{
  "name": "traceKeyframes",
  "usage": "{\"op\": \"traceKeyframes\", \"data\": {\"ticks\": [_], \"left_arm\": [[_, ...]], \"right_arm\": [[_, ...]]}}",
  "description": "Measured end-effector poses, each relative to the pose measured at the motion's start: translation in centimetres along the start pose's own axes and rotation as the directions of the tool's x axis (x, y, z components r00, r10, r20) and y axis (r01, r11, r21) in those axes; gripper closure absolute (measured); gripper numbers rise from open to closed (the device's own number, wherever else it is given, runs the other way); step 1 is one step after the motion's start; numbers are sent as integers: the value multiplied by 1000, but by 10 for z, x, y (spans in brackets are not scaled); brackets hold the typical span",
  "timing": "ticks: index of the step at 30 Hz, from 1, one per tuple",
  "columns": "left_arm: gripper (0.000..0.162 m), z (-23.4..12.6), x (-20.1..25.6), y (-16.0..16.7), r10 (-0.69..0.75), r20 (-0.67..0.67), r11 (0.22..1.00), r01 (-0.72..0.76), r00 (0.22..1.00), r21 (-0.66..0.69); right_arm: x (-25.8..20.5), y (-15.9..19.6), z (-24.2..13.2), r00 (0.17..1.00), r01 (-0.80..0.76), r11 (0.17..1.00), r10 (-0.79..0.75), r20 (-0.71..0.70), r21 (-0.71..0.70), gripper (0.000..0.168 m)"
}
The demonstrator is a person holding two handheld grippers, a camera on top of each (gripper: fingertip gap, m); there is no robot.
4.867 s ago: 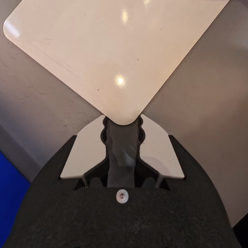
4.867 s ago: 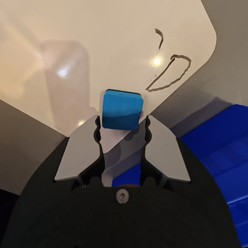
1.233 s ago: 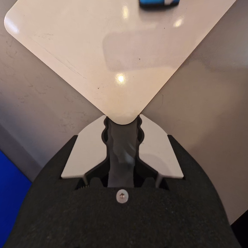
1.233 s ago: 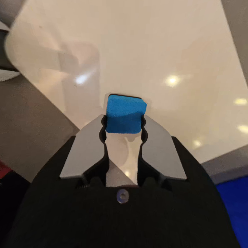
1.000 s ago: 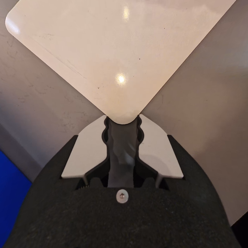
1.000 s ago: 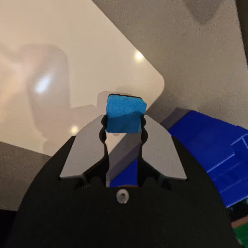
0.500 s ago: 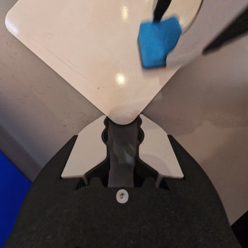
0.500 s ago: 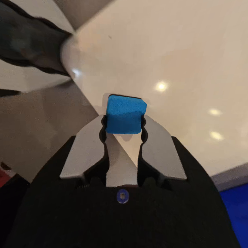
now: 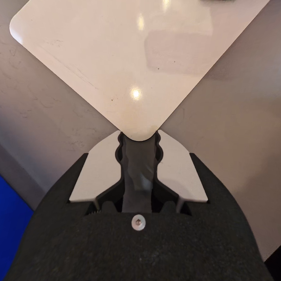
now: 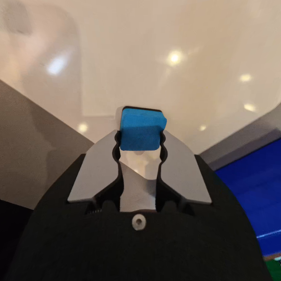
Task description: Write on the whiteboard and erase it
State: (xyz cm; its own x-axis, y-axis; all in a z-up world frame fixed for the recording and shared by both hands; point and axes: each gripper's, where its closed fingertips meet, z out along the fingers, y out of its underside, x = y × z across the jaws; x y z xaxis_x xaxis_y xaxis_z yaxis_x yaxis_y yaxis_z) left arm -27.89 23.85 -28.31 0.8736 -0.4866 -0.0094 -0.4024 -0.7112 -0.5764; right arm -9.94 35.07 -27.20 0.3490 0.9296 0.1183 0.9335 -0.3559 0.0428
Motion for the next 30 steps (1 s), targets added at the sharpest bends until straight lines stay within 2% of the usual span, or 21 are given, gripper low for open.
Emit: {"op": "traceKeyframes", "data": {"ticks": [4, 8, 9, 11, 13, 14, 16, 19, 20, 24, 30], "left_arm": [[122, 0, -1, -1, -2, 0, 1000, 2, 1000, 14], [121, 0, -1, 0, -5, 1, 999, 5, 1000, 31], [118, 0, -3, 0, -12, 12, 999, 12, 1000, 37], [126, -1, 0, 1, -9, -3, 997, 10, 1000, 74], [126, -2, -1, 1, -10, 3, 994, 9, 1000, 105], [127, -2, -1, 1, -25, 0, 993, 24, 1000, 115], [127, -2, -1, 0, -35, 1, 993, 35, 999, 114], [128, -1, -2, 0, -41, 9, 993, 40, 999, 108], [128, -1, -2, 0, -44, 13, 993, 42, 999, 107], [127, -1, -2, 0, -53, 34, 995, 50, 998, 91], [125, -1, -2, 0, -63, 32, 994, 60, 998, 95]], "right_arm": [[-71, -61, -11, 986, 156, 982, -162, 46, 110, 119], [-142, -123, -29, 934, 150, 956, -220, 280, 252, 119], [-144, -130, -31, 929, 149, 955, -224, 295, 258, 119], [-127, -139, -40, 933, 122, 950, -209, 293, 288, 119], [-86, -146, -47, 965, 127, 947, -187, 183, 297, 119], [-64, -151, -47, 974, 171, 942, -205, 93, 290, 119], [-46, -164, -39, 946, 312, 917, -324, 7, 250, 119], [-34, -188, -21, 808, 586, 798, -561, -181, 141, 119], [-37, -194, -16, 777, 626, 770, -601, -188, 123, 119], [-58, -193, -15, 746, 666, 734, -652, -136, 133, 119], [-100, -164, -19, 709, 705, 695, -696, -110, 144, 119]]}}
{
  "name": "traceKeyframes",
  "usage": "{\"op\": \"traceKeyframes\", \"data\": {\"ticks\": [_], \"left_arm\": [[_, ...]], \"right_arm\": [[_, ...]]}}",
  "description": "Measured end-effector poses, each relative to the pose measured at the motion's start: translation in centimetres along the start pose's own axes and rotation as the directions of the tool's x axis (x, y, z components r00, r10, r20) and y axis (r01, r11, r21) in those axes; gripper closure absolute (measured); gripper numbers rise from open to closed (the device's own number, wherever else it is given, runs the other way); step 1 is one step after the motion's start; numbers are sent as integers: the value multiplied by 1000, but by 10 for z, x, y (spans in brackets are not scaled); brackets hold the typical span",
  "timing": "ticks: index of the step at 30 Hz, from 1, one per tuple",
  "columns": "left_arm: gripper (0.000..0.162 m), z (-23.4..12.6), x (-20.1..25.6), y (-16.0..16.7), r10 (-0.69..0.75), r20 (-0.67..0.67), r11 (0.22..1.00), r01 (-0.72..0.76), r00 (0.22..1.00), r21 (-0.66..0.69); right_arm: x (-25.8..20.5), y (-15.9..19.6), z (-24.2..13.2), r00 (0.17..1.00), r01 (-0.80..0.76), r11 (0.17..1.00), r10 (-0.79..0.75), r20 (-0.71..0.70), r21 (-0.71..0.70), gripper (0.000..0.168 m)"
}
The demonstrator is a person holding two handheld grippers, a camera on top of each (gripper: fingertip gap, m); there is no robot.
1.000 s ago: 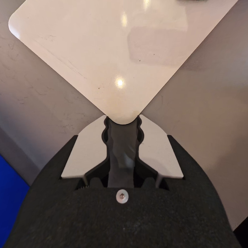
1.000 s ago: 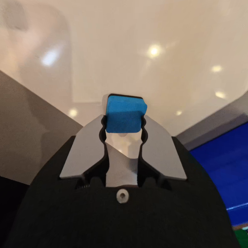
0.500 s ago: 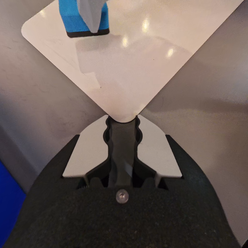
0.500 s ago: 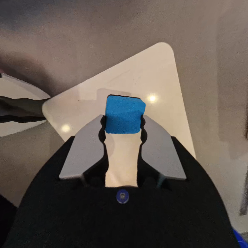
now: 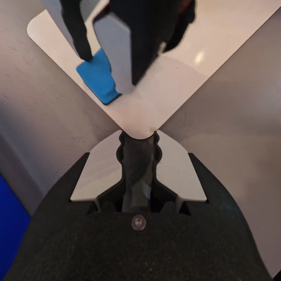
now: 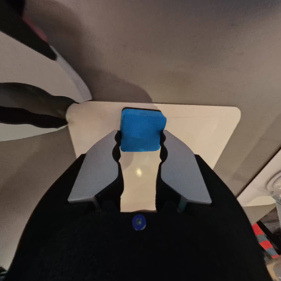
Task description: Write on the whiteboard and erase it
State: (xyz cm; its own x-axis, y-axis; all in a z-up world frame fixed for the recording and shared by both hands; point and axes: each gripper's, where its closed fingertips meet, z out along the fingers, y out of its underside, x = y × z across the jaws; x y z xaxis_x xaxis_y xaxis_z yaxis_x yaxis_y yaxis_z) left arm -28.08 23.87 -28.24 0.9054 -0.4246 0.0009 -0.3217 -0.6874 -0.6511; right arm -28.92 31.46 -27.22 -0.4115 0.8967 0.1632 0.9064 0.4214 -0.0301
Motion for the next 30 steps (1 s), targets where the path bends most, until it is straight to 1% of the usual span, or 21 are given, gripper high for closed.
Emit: {"op": "traceKeyframes", "data": {"ticks": [4, 6, 8, 10, 12, 15, 17, 18, 20, 21, 22, 25, 28, 30], "left_arm": [[127, 0, 1, 0, 10, 8, 1000, -10, 1000, 6], [128, 0, 2, 1, 14, 18, 1000, -15, 1000, 16], [129, -1, 2, 1, 13, 8, 1000, -13, 1000, 27], [132, -3, 0, 4, 11, 5, 1000, -11, 1000, 20], [134, -5, -2, 6, 7, 13, 1000, -7, 1000, 15], [134, -5, -2, 6, 13, 21, 1000, -13, 1000, 11], [134, -5, -2, 6, 14, 20, 1000, -14, 1000, 3], [134, -5, -2, 6, 16, 17, 1000, -16, 1000, 0], [134, -5, -1, 7, 18, 16, 1000, -18, 1000, -7], [134, -5, -1, 7, 17, 15, 1000, -16, 1000, -10], [133, -5, -1, 6, 17, 15, 1000, -17, 1000, -12], [132, -5, -2, 6, 26, 21, 999, -25, 999, -27], [131, -5, -3, 6, 41, 33, 999, -40, 999, -34], [131, -5, -3, 6, 52, 39, 998, -51, 998, -37]], "right_arm": [[-42, -5, -9, 991, -13, 1000, 9, 136, 28, 119], [-47, 0, -13, 989, -14, 1000, 10, 147, 23, 119], [-39, 19, -16, 990, -63, 998, 62, 124, 5, 119], [-29, 42, -26, 989, -131, 991, 129, 76, 23, 119], [-28, 61, -44, 972, -230, 968, 224, 66, 101, 118], [-40, 95, -68, 929, -371, 899, 362, 81, 232, 118], [-48, 127, -74, 870, -488, 828, 487, 77, 277, 118], [-48, 141, -75, 817, -564, 766, 571, 74, 308, 118], [-50, 154, -75, 685, -699, 593, 715, 138, 399, 118], [-54, 155, -74, 639, -735, 522, 748, 183, 432, 118], [-57, 158, -70, 605, -756, 478, 771, 199, 446, 118], [-59, 173, -55, 500, -808, 396, 853, 152, 437, 118], [-59, 178, -40, 392, -870, 314, 908, 147, 380, 118], [-57, 181, -31, 346, -897, 294, 931, 114, 330, 118]]}}
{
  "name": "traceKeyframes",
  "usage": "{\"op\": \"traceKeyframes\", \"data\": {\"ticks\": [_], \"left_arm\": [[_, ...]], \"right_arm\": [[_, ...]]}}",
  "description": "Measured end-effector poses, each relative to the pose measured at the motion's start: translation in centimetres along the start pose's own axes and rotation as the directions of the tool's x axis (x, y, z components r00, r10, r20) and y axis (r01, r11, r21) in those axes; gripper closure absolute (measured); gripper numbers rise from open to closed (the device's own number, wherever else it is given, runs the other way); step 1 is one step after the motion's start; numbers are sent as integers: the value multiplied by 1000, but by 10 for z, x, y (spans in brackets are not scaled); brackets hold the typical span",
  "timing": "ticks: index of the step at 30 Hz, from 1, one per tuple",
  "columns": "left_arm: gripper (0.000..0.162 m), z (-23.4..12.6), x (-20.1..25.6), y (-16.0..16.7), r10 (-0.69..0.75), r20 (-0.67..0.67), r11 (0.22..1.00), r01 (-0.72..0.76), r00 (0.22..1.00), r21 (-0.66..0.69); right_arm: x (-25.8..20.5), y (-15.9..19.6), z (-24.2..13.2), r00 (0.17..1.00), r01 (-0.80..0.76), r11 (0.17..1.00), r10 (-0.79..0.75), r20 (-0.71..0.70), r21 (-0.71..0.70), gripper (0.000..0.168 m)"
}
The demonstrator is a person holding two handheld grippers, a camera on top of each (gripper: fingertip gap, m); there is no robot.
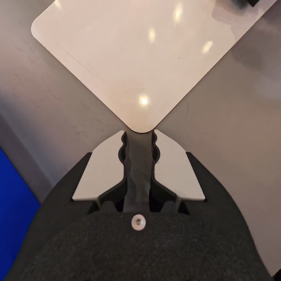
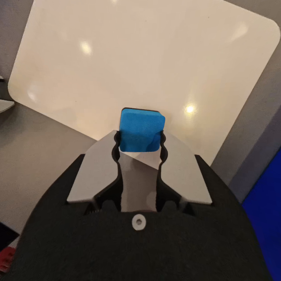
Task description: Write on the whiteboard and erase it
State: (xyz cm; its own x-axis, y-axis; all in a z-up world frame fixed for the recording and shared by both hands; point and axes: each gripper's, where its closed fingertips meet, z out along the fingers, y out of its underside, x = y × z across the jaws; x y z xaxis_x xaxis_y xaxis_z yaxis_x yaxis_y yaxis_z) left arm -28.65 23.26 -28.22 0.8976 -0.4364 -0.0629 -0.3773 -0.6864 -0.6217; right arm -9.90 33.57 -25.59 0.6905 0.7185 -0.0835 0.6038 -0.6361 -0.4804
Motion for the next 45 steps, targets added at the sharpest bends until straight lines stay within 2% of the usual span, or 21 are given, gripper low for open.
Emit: {"op": "traceKeyframes", "data": {"ticks": [3, 7, 10, 14, 18, 20, 22, 24, 27, 30, 32, 34, 35, 38, 41, 45], "left_arm": [[131, 0, 0, 0, 12, 4, 1000, -12, 1000, -6], [131, 0, 0, 0, 12, 1, 1000, -12, 1000, -2], [127, 0, -2, 0, 21, 12, 1000, -21, 1000, -15], [102, -6, -2, -7, 73, 56, 994, -68, 996, -84], [94, -4, 46, -59, 196, -92, 980, -194, 976, 35], [87, 8, 66, -83, 372, -138, 928, -365, 918, 75], [84, 26, 76, -97, 568, -159, 823, -563, 807, 78], [84, 40, 82, -110, 692, -207, 715, -695, 692, 67], [87, 48, 99, -134, 729, -349, 663, -734, 588, 148], [93, 59, 106, -135, 696, -494, 643, -759, 521, 106], [95, 70, 105, -128, 698, -527, 598, -800, 485, 57], [108, 78, 107, -123, 710, -540, 559, -828, 452, 41], [108, 80, 109, -124, 716, -539, 551, -834, 443, 47], [109, 70, 97, -130, 716, -516, 553, -833, 471, 7], [109, 38, 52, -134, 691, -460, 610, -791, 557, -42], [109, 7, -53, -102, 623, -348, 616, -713, 701, -334]], "right_arm": [[-3, -6, 13, 1000, -21, 999, 20, -20, -31, 114], [-33, -29, 27, 979, -123, 992, 114, 168, 41, 119], [-34, -47, 14, 957, -177, 975, 139, 254, 133, 114], [-4, -36, -33, 992, -46, 947, 5, 129, 319, 109], [5, 11, -47, 985, 164, 864, -165, -39, 475, 111], [3, 30, -48, 975, 220, 833, -210, -77, 508, 111], [0, 38, -55, 978, 197, 816, -206, -46, 543, 112], [0, 40, -63, 984, 138, 806, -178, 14, 576, 112], [5, 43, -73, 984, 69, 783, -154, 85, 619, 113], [10, 48, -72, 986, 59, 783, -143, 86, 620, 113], [10, 50, -71, 986, 58, 787, -142, 89, 615, 113], [6, 50, -72, 983, 47, 784, -146, 110, 620, 114], [4, 50, -72, 982, 40, 783, -145, 120, 620, 114], [0, 51, -73, 980, 33, 784, -146, 133, 620, 114], [-1, 54, -71, 980, 30, 792, -144, 139, 610, 115], [-5, 56, -72, 977, 29, 794, -152, 153, 607, 115]]}}
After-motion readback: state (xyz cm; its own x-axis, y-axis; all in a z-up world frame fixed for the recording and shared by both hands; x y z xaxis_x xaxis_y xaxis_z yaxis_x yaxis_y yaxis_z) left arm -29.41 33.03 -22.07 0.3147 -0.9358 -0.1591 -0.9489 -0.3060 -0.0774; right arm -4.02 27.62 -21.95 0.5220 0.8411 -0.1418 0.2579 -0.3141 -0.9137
